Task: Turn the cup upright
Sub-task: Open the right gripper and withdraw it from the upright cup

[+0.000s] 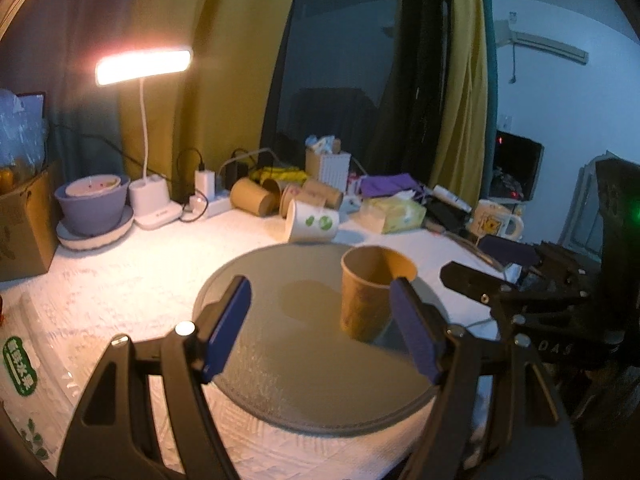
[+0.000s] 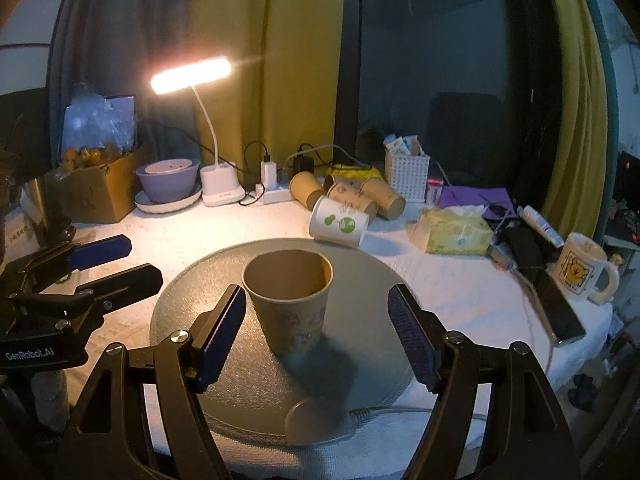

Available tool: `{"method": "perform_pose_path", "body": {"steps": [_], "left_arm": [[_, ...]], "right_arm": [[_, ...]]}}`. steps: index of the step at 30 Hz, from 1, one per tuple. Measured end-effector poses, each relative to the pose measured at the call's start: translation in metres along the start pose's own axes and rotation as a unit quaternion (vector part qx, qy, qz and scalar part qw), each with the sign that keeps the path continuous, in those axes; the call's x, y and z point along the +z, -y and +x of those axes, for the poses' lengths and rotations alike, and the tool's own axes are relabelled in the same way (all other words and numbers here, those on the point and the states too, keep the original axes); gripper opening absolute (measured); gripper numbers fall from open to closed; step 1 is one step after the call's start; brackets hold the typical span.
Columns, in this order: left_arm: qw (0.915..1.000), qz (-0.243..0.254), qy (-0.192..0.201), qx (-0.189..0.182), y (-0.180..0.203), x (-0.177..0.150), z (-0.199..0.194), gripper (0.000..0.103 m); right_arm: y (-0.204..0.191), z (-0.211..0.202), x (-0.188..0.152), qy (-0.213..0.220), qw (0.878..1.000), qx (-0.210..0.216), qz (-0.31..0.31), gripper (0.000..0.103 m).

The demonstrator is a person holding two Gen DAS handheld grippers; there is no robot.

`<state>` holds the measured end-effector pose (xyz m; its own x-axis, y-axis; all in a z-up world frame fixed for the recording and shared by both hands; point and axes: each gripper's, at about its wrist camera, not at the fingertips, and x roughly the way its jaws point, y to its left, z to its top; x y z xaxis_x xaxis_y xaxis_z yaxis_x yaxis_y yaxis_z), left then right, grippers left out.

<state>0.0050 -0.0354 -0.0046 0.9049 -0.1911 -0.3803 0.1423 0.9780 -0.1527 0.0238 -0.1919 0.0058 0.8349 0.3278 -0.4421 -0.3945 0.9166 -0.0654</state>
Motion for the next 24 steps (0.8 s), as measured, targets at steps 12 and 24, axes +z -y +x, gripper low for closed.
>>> {"method": "perform_pose_path", "body": {"steps": [12,24], "left_arm": [[0.9981,0.008,0.062,-0.003,0.009,0.017,-0.035,0.073],[0.9964,0.035,0.077,-0.003,0.025,0.016,-0.051,0.073]], "right_arm": [[-0.007,-0.035,0.016,0.033,0.999,-0.01,-0.015,0.076],[-0.001,-0.068,0.015,0.037,0.999,-0.034,0.016,0.076]]}}
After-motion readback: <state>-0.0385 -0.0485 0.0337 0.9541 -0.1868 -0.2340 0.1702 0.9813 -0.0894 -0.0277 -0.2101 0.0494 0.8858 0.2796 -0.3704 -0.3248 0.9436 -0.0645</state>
